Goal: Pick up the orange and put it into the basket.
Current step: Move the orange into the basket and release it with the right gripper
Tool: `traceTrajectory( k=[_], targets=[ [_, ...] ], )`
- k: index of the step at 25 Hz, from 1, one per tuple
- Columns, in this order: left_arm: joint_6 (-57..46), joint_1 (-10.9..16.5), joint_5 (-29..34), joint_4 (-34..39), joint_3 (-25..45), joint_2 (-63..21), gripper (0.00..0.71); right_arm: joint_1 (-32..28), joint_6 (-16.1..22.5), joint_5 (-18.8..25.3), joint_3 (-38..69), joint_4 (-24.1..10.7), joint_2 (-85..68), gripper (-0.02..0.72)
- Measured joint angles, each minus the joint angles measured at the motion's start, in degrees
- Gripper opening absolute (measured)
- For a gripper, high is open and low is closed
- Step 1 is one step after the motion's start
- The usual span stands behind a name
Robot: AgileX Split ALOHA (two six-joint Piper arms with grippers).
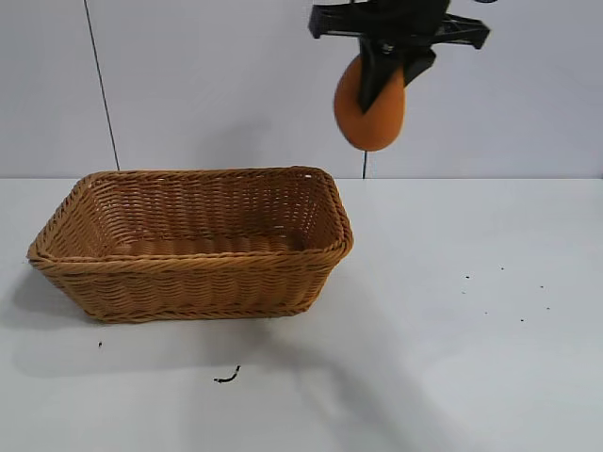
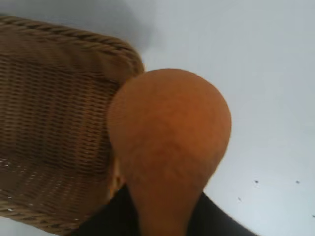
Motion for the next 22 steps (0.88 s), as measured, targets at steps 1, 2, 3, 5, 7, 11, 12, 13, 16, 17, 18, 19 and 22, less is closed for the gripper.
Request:
traceTrajectory(
  k=[1, 2, 3, 5, 7, 11, 12, 13, 16, 17, 18, 19, 22],
  targets=[
    [0.00, 0.00, 0.00, 0.00, 0.00, 0.00, 0.666, 0.92, 0.37, -1.57, 0.00, 0.01, 0.95, 0.058],
    [0.00, 0.00, 0.00, 0.00, 0.00, 0.00, 0.666, 1.64, 0.70, -2.74, 0.00, 0.13, 1.78, 0.058],
    [0.00, 0.00, 0.00, 0.00, 0.00, 0.00, 0.666, 2.22, 0.98, -4.07, 0.00, 0.18, 2.79, 0.058],
    [0.00, 0.00, 0.00, 0.00, 0.00, 0.00, 0.666, 2.83, 1.57, -6.16, 0.00, 0.74, 4.75, 0.058],
    [0.00, 0.00, 0.00, 0.00, 0.00, 0.00, 0.666, 2.97, 1.62, -7.11, 0.00, 1.88, 6.88, 0.058],
    [0.00, 0.00, 0.00, 0.00, 0.00, 0.00, 0.666, 2.97, 1.62, -7.64, 0.00, 3.56, 10.07, 0.058],
    [0.00, 0.00, 0.00, 0.00, 0.00, 0.00, 0.666, 2.97, 1.62, -7.64, 0.00, 3.68, 10.61, 0.058],
    [0.00, 0.00, 0.00, 0.00, 0.00, 0.00, 0.666, 2.97, 1.62, -7.64, 0.00, 3.83, 10.78, 0.060],
    [0.00, 0.00, 0.00, 0.00, 0.00, 0.00, 0.666, 2.97, 1.62, -7.76, 0.00, 3.88, 10.83, 0.175],
    [0.00, 0.00, 0.00, 0.00, 0.00, 0.00, 0.666, 2.97, 1.49, -7.83, 0.00, 3.88, 10.83, 0.268],
    [0.00, 0.00, 0.00, 0.00, 0.00, 0.00, 0.666, 2.97, 1.22, -7.83, -0.06, 3.88, 10.83, 0.341],
    [0.00, 0.00, 0.00, 0.00, 0.00, 0.00, 0.666, 2.97, 0.72, -7.41, -0.10, 3.88, 10.83, 0.473],
    [0.00, 0.00, 0.00, 0.00, 0.00, 0.00, 0.666, 2.97, -0.07, -5.41, -0.50, 3.88, 10.78, 0.647]
  ],
)
